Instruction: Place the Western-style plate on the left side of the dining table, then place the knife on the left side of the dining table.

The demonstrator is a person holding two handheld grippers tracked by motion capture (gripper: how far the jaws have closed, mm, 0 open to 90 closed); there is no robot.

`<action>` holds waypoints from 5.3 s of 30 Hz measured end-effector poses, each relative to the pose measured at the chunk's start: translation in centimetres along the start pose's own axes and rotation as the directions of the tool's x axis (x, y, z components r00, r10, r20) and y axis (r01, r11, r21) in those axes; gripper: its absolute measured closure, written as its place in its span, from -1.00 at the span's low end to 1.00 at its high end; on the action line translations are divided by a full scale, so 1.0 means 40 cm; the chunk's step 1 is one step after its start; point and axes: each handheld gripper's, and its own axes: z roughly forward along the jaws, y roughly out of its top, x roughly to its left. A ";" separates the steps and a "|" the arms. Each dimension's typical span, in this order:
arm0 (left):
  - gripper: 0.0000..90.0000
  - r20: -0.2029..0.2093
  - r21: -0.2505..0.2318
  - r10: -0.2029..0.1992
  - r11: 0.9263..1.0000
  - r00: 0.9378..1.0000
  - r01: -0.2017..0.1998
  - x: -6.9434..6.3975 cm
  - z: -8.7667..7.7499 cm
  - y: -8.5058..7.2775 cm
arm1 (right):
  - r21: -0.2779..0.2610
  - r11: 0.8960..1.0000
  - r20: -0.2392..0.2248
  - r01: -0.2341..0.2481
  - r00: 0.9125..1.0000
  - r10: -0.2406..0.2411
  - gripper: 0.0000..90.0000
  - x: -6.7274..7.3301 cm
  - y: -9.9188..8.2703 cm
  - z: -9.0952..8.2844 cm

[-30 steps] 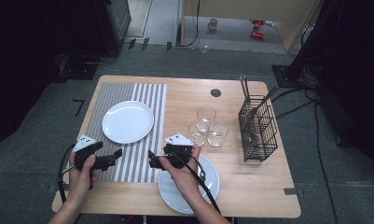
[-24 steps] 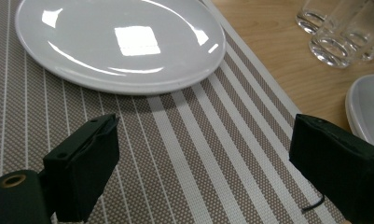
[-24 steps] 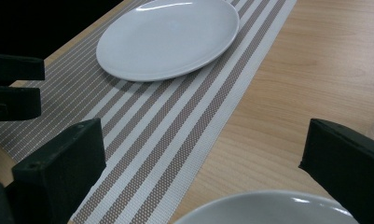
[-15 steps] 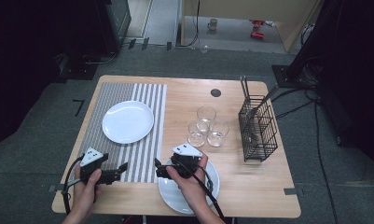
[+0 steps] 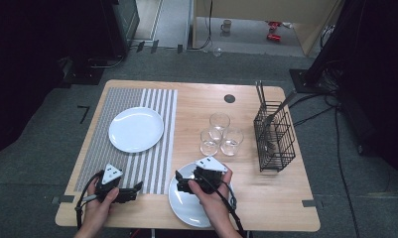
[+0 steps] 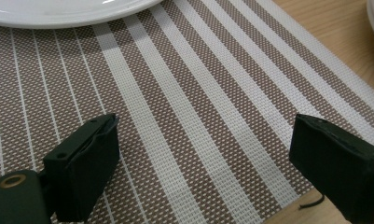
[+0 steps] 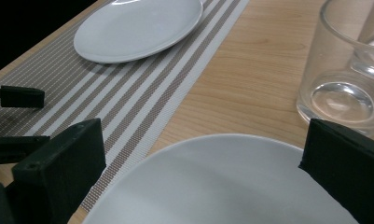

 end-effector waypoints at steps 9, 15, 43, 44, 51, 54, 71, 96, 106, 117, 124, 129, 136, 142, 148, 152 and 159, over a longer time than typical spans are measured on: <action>-0.80 -0.032 0.017 0.054 0.998 0.998 -0.053 -0.015 0.008 -0.002 | -0.010 1.000 0.039 -0.005 0.999 0.006 -1.00 -0.046 -0.016 -0.039; -0.80 -0.033 0.017 0.055 0.998 0.998 -0.054 -0.015 0.008 -0.002 | -0.017 1.000 0.056 -0.018 0.998 0.019 -1.00 -0.074 -0.028 -0.058; -0.80 -0.033 0.018 0.055 0.998 0.998 -0.054 -0.015 0.008 -0.002 | -0.097 0.990 0.231 -0.102 0.965 0.123 -1.00 -0.241 -0.061 -0.193; -0.80 -0.033 0.018 0.055 0.998 0.998 -0.055 -0.015 0.008 -0.002 | -0.101 0.989 0.237 -0.107 0.963 0.128 -1.00 -0.248 -0.063 -0.198; -0.80 -0.033 0.018 0.055 0.998 0.998 -0.054 -0.015 0.008 -0.001 | -0.118 0.984 0.270 -0.131 0.950 0.159 -1.00 -0.288 -0.070 -0.229; -0.80 -0.033 0.017 0.055 0.998 0.998 -0.054 -0.015 0.008 -0.001 | -0.124 0.982 0.281 -0.139 0.945 0.170 -1.00 -0.305 -0.075 -0.239; -0.80 -0.032 0.019 0.056 0.998 0.998 -0.056 -0.015 0.008 -0.001 | -0.188 0.976 0.336 -0.113 0.926 0.172 -0.82 -0.351 -0.079 -0.295; -0.80 -0.032 0.019 0.056 0.998 0.998 -0.055 -0.015 0.008 -0.001 | -0.279 0.957 0.436 0.082 0.899 0.050 0.08 -0.334 0.009 -0.343; -0.80 -0.032 0.020 0.056 0.998 0.998 -0.055 -0.014 0.008 -0.001 | -0.271 0.947 0.399 0.173 0.915 -0.053 0.43 -0.328 0.027 -0.347; -0.80 -0.031 0.020 0.056 0.998 0.998 -0.055 -0.014 0.008 -0.001 | -0.270 0.946 0.385 0.179 0.921 -0.064 0.58 -0.335 0.045 -0.342; -0.80 -0.031 0.019 0.056 0.998 0.998 -0.055 -0.014 0.008 -0.001 | -0.293 0.940 0.408 0.177 0.912 -0.045 0.65 -0.349 0.059 -0.346; -0.80 -0.030 0.020 0.055 0.998 0.998 -0.054 -0.014 0.008 -0.001 | -0.313 0.934 0.408 0.172 0.912 -0.032 0.71 -0.375 0.067 -0.361; -0.80 -0.031 0.020 0.056 0.998 0.998 -0.056 -0.014 0.008 -0.001 | -0.352 0.923 0.446 0.152 0.895 0.023 0.80 -0.408 0.066 -0.387; -0.80 -0.031 0.020 0.056 0.998 0.998 -0.055 -0.014 0.008 -0.001 | -0.380 0.917 0.472 0.122 0.878 0.079 0.85 -0.436 0.060 -0.409; -0.81 -0.032 0.020 0.056 0.998 0.998 -0.055 -0.014 0.009 -0.001 | -0.406 0.909 0.464 0.090 0.877 0.121 0.84 -0.462 0.047 -0.428; -0.81 -0.032 0.020 0.056 0.998 0.998 -0.055 -0.014 0.009 -0.001 | -0.421 0.904 0.471 0.078 0.870 0.145 0.82 -0.470 0.035 -0.427; -0.81 -0.031 0.020 0.056 0.998 0.998 -0.056 -0.014 0.009 -0.001 | -0.446 0.894 0.449 0.034 0.873 0.191 0.84 -0.490 0.014 -0.413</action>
